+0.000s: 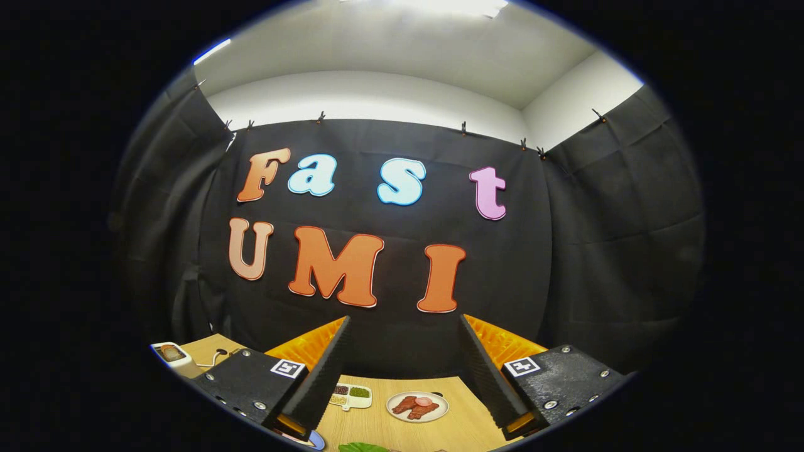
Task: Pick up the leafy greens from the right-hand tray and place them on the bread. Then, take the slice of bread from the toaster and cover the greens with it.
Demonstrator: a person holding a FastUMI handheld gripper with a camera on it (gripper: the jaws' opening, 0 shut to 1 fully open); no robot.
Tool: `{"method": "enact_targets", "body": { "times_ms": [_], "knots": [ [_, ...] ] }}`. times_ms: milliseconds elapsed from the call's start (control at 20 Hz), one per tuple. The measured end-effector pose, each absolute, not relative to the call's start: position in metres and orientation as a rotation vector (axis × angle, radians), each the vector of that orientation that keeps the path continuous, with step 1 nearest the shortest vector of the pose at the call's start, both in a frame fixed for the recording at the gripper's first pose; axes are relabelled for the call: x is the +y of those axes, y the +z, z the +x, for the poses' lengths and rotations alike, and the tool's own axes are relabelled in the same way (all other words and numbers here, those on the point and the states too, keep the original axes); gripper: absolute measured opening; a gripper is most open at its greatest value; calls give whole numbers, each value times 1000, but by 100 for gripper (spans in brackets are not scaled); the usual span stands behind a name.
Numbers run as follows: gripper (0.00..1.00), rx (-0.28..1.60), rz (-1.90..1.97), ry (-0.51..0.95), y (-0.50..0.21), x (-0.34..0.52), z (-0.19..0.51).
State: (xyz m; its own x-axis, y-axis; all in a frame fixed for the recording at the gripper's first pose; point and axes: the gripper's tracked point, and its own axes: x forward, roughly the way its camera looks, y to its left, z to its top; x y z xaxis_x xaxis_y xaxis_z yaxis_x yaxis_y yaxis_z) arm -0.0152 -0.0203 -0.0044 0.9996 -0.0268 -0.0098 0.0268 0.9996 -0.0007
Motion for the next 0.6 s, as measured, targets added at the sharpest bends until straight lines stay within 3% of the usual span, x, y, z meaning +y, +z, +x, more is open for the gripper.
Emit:
{"method": "enact_targets", "body": {
  "times_ms": [600],
  "knots": [
    [99, 24, -6, 5, -18, -16, -11]
  ]
}}
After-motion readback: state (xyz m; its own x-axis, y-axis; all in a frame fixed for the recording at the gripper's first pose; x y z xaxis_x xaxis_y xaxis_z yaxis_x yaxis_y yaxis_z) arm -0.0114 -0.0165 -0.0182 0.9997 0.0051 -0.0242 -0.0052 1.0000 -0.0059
